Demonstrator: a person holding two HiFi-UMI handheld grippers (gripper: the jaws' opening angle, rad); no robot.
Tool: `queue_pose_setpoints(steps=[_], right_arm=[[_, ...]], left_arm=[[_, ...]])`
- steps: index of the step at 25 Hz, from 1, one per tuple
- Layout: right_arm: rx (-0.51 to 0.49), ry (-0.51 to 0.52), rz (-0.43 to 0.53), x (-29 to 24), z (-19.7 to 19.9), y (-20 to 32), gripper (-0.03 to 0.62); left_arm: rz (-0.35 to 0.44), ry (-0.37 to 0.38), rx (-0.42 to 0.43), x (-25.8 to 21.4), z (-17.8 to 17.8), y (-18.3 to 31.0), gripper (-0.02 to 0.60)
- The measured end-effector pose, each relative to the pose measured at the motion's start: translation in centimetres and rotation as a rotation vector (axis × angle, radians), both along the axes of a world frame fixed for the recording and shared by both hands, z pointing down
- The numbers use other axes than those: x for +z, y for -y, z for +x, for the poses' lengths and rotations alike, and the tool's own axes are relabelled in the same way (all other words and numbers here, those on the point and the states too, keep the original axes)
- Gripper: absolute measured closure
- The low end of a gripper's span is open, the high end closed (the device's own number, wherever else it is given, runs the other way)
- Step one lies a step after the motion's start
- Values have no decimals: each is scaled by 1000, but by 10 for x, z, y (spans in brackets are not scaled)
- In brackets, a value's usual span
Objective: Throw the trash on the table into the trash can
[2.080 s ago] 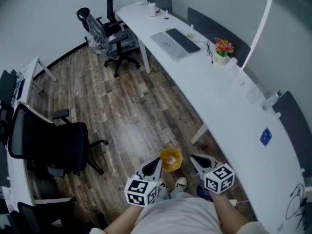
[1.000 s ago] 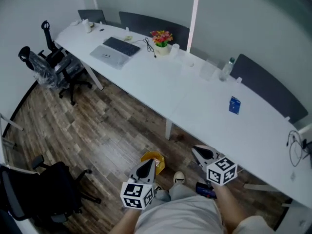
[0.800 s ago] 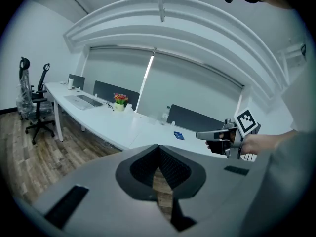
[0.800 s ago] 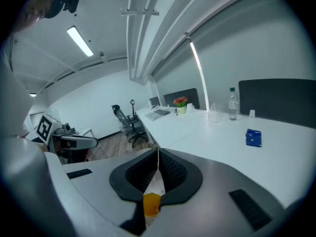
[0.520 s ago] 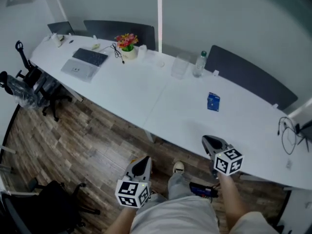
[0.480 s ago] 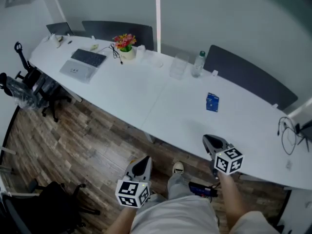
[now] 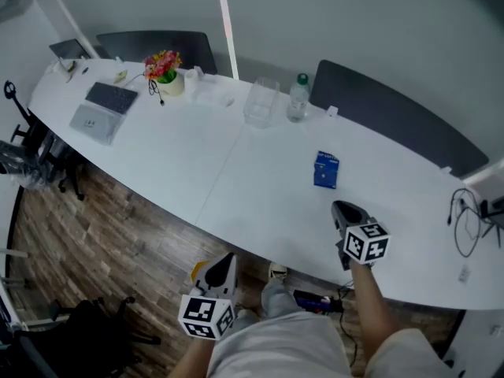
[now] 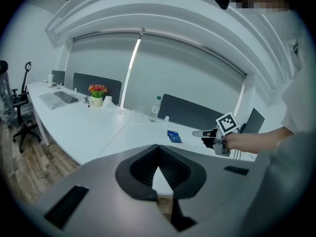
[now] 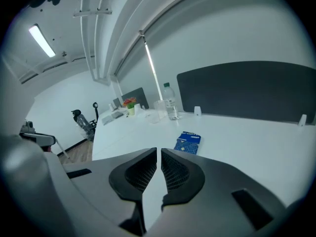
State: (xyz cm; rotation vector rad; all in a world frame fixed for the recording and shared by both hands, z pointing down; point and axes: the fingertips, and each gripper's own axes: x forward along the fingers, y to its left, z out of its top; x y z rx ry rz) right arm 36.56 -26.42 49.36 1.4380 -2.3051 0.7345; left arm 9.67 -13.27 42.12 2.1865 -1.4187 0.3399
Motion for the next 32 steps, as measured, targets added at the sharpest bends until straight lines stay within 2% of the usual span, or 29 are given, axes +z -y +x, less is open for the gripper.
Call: queue_pose_setpoints(steps=[2, 4, 5, 13, 20, 23, 25, 26, 28, 32], right_arm=[[31, -5, -22, 16, 15, 19, 544], [67, -13, -57, 33, 30, 36, 466], [81, -17, -78, 43, 35, 43, 455], [99, -10, -239, 103, 48, 75, 412], [79, -94, -304, 120, 46, 85, 407], [72, -175, -311, 121, 48, 85, 422], [49, -264, -293, 122, 49, 85, 500], [41, -290, -286, 122, 50, 86, 512], [35, -299, -282, 122, 49, 86, 545], [29, -260, -271, 117, 43, 84, 557]], left_arm=[[-11, 22, -3, 5, 6, 10, 581], [-23, 31, -13, 9, 10, 18, 581], [-30, 34, -19, 11, 12, 21, 581], [-72, 53, -46, 25, 20, 40, 581], [-74, 55, -68, 25, 22, 49, 581], [-73, 57, -76, 25, 21, 49, 581], [-74, 56, -78, 25, 20, 49, 581], [-75, 56, -79, 25, 20, 48, 581], [-78, 55, -81, 25, 18, 46, 581], [-81, 61, -94, 26, 14, 41, 581]])
